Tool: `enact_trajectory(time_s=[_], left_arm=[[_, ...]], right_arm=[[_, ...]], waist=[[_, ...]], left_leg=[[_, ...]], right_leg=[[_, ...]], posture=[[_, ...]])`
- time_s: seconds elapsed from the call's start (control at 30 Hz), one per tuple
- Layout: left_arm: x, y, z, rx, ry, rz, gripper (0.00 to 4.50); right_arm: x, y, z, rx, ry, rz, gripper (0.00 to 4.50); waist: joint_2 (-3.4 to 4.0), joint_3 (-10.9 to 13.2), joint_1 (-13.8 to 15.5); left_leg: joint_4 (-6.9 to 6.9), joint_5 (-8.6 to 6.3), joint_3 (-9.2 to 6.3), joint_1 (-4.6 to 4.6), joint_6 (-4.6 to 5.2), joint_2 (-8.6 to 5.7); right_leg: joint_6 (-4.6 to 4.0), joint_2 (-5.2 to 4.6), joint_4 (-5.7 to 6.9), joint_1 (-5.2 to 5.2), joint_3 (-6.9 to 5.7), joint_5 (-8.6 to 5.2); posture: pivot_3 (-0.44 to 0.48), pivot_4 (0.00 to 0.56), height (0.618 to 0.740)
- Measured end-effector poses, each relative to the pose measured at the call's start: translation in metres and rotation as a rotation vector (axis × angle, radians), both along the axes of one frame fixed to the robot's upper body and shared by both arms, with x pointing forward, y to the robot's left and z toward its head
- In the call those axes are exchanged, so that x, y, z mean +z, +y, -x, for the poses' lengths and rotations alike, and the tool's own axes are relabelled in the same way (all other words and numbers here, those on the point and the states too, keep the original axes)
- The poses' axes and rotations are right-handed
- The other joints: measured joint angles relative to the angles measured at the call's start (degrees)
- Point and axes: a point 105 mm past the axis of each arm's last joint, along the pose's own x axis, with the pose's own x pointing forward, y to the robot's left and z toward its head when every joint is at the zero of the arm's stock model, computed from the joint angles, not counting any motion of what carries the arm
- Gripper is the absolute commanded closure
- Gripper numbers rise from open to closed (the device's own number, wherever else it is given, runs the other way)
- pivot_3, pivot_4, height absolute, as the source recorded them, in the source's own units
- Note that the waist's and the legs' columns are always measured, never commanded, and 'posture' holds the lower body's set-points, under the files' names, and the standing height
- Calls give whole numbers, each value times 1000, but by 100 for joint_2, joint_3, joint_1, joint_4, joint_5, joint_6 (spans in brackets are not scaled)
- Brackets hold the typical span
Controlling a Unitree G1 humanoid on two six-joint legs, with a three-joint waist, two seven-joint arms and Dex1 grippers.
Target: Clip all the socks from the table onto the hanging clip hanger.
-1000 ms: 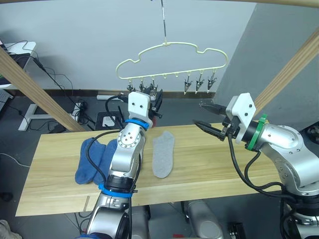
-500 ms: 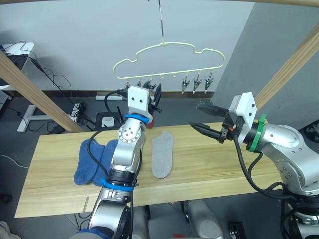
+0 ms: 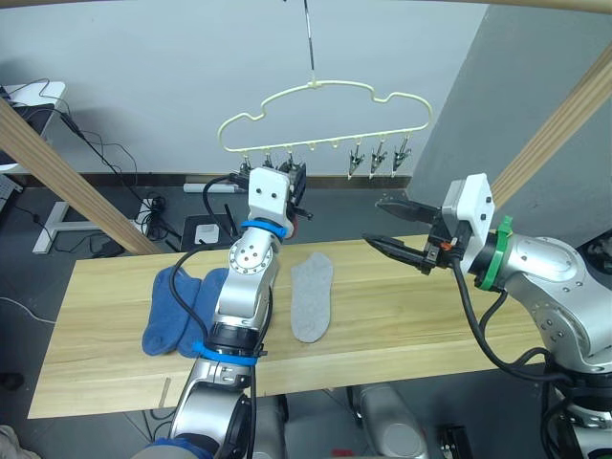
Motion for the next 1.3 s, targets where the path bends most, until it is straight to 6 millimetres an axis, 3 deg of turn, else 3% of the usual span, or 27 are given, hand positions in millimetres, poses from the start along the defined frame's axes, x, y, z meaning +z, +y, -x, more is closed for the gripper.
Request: enact_trajectory(time_s=[0.23,0.63,0.8,1.07,1.3], left_arm=[[5,2,0,6,-28,-17,4202],[0,8,8,-27,-10,-38,4202],[-2,5,8,-53,4,-38,4202],[3,3,5,-30,-13,-17,1761],[-1,5,1,1,-1,-27,1761]], right_arm=[[-4,-1,1,2,15,8,1738],[-46,3,6,-19,70,114,1738],[-48,7,6,-22,59,108,1738],[-48,7,5,-24,54,106,1738],[-42,9,6,-3,49,85,1738]], waist=[[0,0,1],[-1,-1,10],[-1,-1,16],[-1,-1,18],[-1,-1,19]], left_leg=[[-1,0,0,0,0,0],[2,1,0,0,-1,1],[2,1,-1,0,-1,1],[2,1,0,0,0,0],[3,1,-1,0,0,0]], right_leg=[[0,0,0,0,0,0],[2,0,1,0,0,0],[3,0,1,0,0,1],[2,0,1,0,0,2],[3,0,2,1,0,2]], posture=[[-261,248,740],[-239,247,740],[-239,248,740],[-247,251,740],[-247,251,740]])
